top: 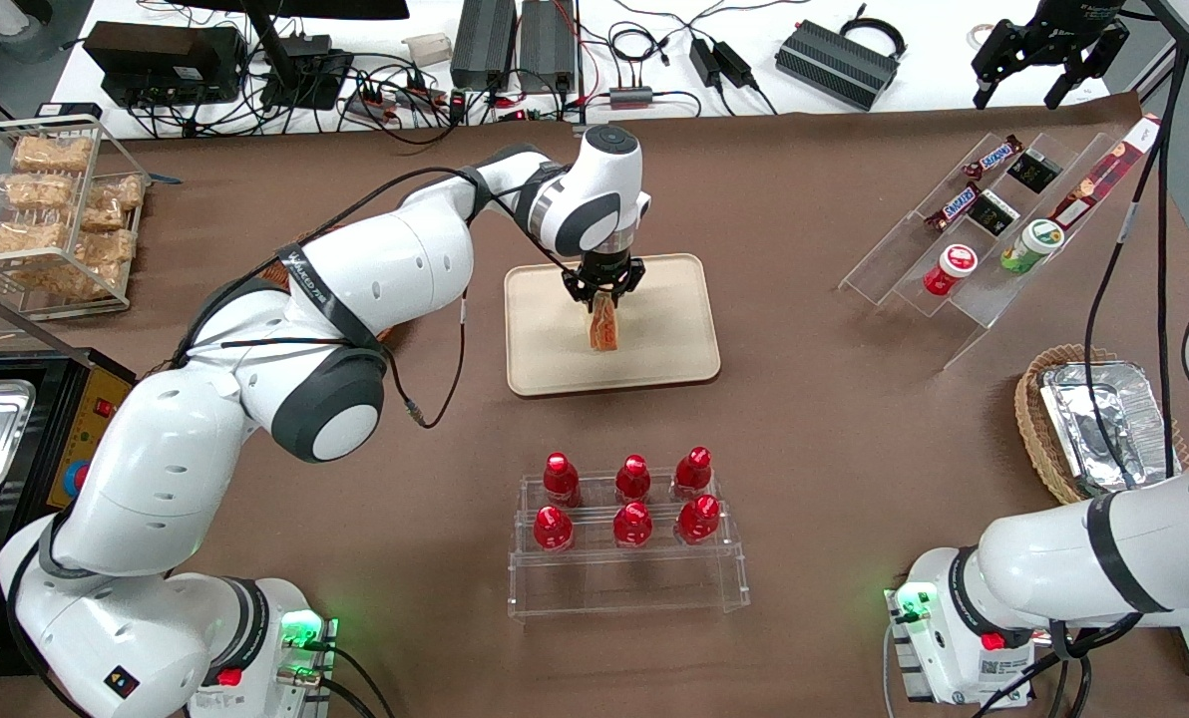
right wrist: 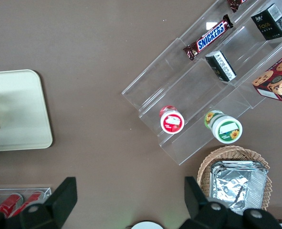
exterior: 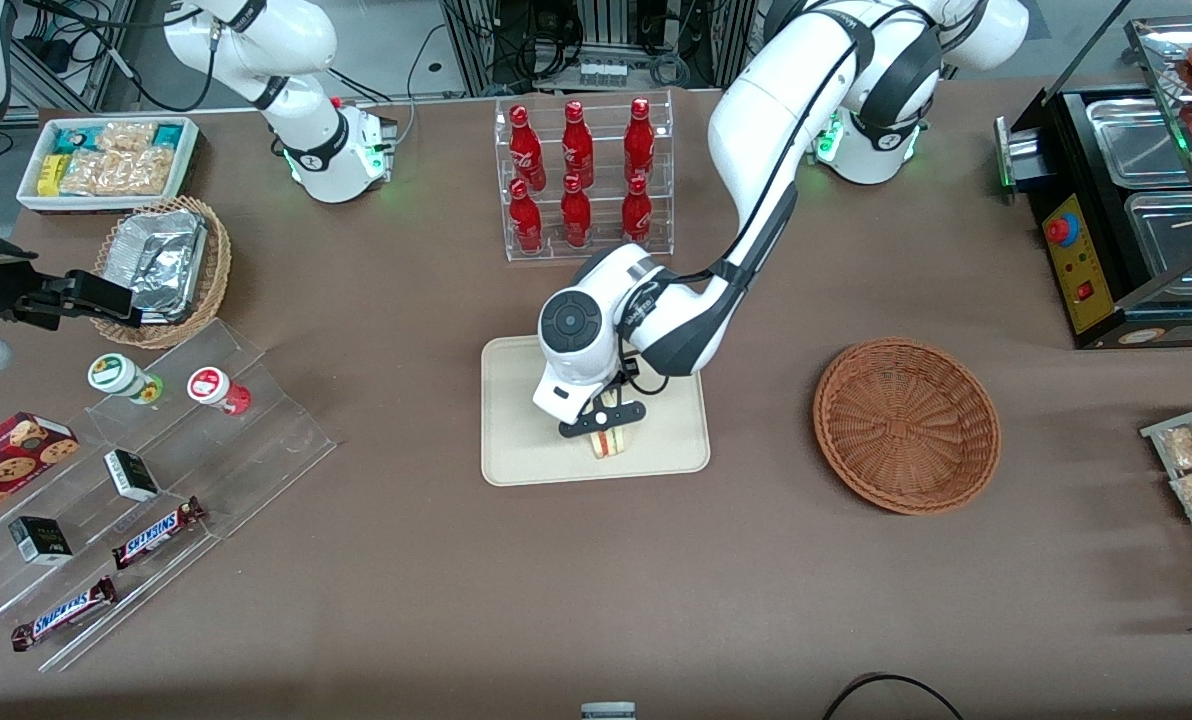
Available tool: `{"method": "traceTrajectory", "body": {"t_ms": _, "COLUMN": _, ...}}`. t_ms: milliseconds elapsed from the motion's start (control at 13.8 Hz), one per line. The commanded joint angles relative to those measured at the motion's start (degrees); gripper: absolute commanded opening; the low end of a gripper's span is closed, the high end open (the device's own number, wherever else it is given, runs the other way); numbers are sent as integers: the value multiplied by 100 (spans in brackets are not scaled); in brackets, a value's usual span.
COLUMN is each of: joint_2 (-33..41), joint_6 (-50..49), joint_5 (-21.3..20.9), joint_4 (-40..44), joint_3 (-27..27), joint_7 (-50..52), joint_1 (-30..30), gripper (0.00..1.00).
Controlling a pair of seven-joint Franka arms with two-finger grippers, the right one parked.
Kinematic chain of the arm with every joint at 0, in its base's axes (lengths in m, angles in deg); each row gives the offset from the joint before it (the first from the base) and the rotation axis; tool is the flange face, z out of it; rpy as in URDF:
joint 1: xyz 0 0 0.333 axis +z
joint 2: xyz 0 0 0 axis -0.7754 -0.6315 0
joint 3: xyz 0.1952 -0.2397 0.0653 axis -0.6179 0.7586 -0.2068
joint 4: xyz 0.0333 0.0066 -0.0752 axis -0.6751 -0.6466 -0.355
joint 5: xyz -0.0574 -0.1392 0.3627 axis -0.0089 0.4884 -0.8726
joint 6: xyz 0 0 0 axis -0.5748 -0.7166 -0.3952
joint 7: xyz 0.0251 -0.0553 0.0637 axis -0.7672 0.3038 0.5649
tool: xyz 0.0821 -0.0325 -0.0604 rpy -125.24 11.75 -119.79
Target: Place sandwich from basket to tray
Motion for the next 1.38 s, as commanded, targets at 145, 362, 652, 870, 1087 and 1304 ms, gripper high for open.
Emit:
{"method": "traceTrajectory", "body": {"t_ms": 145, "joint_2": 570, "joint_6": -525, "joint_5": -90, "joint_4": 151, "joint_3": 2, "joint_7": 69, "joint_1": -15, "gripper": 100}}
{"method": "traceTrajectory", "body": {"t_ms": 362, "joint_2": 1159, "joint_6": -1069, "joint_5": -81, "joint_4": 117, "joint_3": -33, "joint_7": -675, "joint_1": 29, "gripper": 100}}
{"method": "traceTrajectory", "body": {"t_ms": 652, "joint_2": 1616, "joint_6": -1300, "joint_5": 33, "joint_4": -383, "joint_3": -419, "joint_7": -1854, "joint_1": 46, "gripper": 100}}
{"method": "traceTrajectory", "body": {"t_ms": 870, "joint_2": 2328, "joint_6": -1071, "joint_5": 270, "joint_4": -1235, "joint_3": -569, "joint_7": -2707, "joint_1": 563, "gripper": 100}}
{"method": "traceTrajectory", "body": {"t_ms": 1087, "joint_2": 2856, "joint_6": -1124, "joint_5": 271, "joint_4": -1772, "joint_3": -604, "joint_7": -3331, "joint_1": 889, "gripper": 100}}
{"method": "traceTrajectory", "body": {"t_ms": 1304, "joint_2": 3400, "joint_6": -1220, "joint_5": 262, "joint_4": -2247, "joint_3": -613, "joint_7": -4043, "joint_1": 1258, "gripper": 100}}
